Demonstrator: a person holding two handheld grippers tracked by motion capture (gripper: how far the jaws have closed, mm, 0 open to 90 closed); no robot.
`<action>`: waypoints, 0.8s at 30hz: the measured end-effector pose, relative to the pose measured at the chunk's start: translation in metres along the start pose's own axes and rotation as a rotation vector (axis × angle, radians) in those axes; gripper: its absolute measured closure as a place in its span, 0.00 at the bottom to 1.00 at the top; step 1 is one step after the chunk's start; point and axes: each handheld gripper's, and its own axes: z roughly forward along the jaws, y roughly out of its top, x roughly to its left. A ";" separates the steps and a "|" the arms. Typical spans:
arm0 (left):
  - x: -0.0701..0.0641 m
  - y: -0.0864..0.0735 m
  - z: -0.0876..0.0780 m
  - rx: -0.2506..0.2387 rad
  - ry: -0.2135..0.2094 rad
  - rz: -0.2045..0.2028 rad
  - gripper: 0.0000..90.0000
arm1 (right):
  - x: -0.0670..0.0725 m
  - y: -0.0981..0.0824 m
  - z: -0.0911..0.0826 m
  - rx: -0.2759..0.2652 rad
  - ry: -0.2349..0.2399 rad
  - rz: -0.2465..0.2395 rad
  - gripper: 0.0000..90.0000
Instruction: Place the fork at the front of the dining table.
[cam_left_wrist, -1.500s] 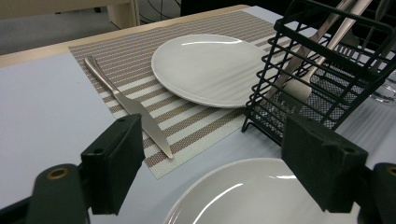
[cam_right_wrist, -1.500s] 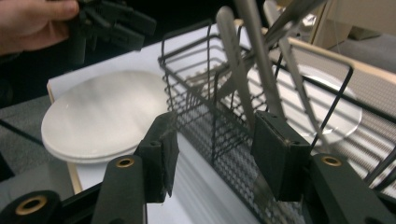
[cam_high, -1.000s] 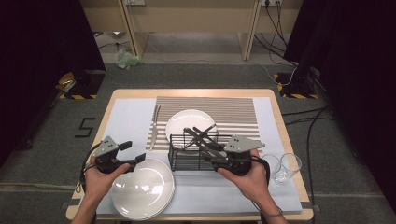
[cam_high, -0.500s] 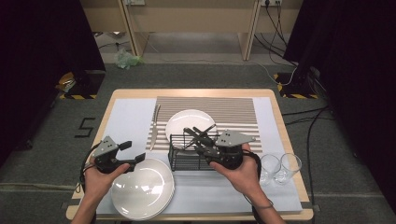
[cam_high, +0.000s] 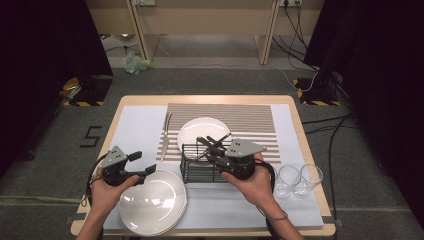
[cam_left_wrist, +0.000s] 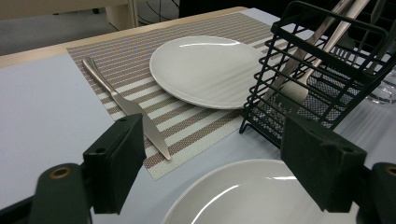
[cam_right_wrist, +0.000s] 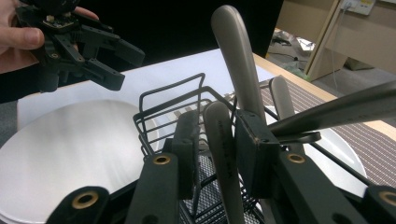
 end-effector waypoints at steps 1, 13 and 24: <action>0.000 0.000 0.000 0.000 0.000 0.000 0.24 | 0.000 0.000 0.001 0.002 -0.003 -0.011 0.79; 0.000 0.000 0.001 0.004 -0.001 0.000 0.24 | 0.001 0.000 -0.003 -0.006 -0.054 -0.086 0.87; 0.000 -0.001 0.001 0.005 -0.003 -0.003 0.24 | -0.012 -0.002 -0.032 -0.093 -0.144 -0.007 0.89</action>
